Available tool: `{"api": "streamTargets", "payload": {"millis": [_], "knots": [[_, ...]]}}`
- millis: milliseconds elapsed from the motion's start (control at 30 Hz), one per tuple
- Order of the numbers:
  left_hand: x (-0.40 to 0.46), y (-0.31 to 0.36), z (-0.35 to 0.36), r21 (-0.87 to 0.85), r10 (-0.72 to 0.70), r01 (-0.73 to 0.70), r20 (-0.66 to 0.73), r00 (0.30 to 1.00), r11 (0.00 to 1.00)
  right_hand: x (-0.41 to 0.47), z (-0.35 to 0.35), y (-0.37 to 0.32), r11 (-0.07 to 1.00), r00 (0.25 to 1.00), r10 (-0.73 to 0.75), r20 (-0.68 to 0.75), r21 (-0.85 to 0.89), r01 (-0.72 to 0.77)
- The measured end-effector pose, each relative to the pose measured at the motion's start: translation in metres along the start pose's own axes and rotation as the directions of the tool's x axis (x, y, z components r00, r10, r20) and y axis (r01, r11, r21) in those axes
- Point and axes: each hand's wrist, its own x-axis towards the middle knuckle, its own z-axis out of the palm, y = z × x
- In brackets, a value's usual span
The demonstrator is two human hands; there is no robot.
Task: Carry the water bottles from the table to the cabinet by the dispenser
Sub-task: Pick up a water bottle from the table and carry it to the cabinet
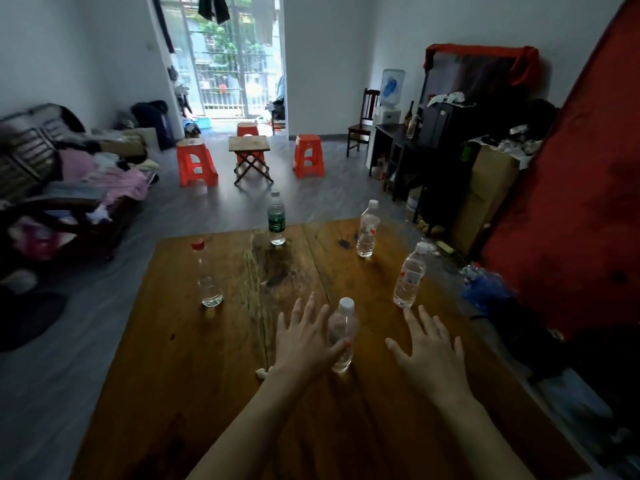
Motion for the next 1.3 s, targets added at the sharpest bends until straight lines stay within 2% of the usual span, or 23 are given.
{"api": "streamTargets", "payload": {"millis": [267,433,533,667,833,967,1033,1167,1300], "knots": [[0.014,0.001,0.017,0.039,-0.204,0.202,0.047,0.978,0.979,0.055,0.031,0.012,0.99,0.979,-0.14,0.146,0.03,0.137],[0.032,0.003,0.025,0.0,-0.21,0.21,0.056,0.976,0.978,0.067,0.038,0.016,0.986,0.97,-0.166,0.181,0.048,0.159],[0.047,0.003,0.035,-0.118,-0.201,0.206,0.051,0.978,0.971,0.072,0.038,0.019,0.988,0.971,-0.152,0.185,0.041,0.147],[0.062,0.003,0.061,-0.39,-0.223,0.23,0.063,0.973,0.891,0.076,0.037,0.023,0.991,0.971,-0.133,0.201,0.029,0.13],[0.076,0.008,0.1,-0.748,-0.239,0.197,0.053,0.97,0.633,0.077,0.037,0.028,0.995,0.968,-0.1,0.232,0.022,0.097],[0.08,0.017,0.108,-0.84,-0.255,0.142,0.004,0.967,0.524,0.077,0.039,0.035,0.997,0.966,-0.082,0.245,0.027,0.078],[0.081,0.02,0.106,-0.857,-0.258,0.122,-0.014,0.966,0.501,0.076,0.04,0.036,0.997,0.966,-0.075,0.246,0.038,0.068],[0.081,0.024,0.092,-0.838,-0.199,0.058,-0.062,0.978,0.543,0.075,0.04,0.038,0.994,0.966,-0.051,0.254,0.107,0.024],[0.078,0.026,0.049,-0.828,-0.11,-0.074,-0.161,0.981,0.555,0.071,0.046,0.044,0.932,0.953,-0.025,0.303,0.351,-0.087]]}}
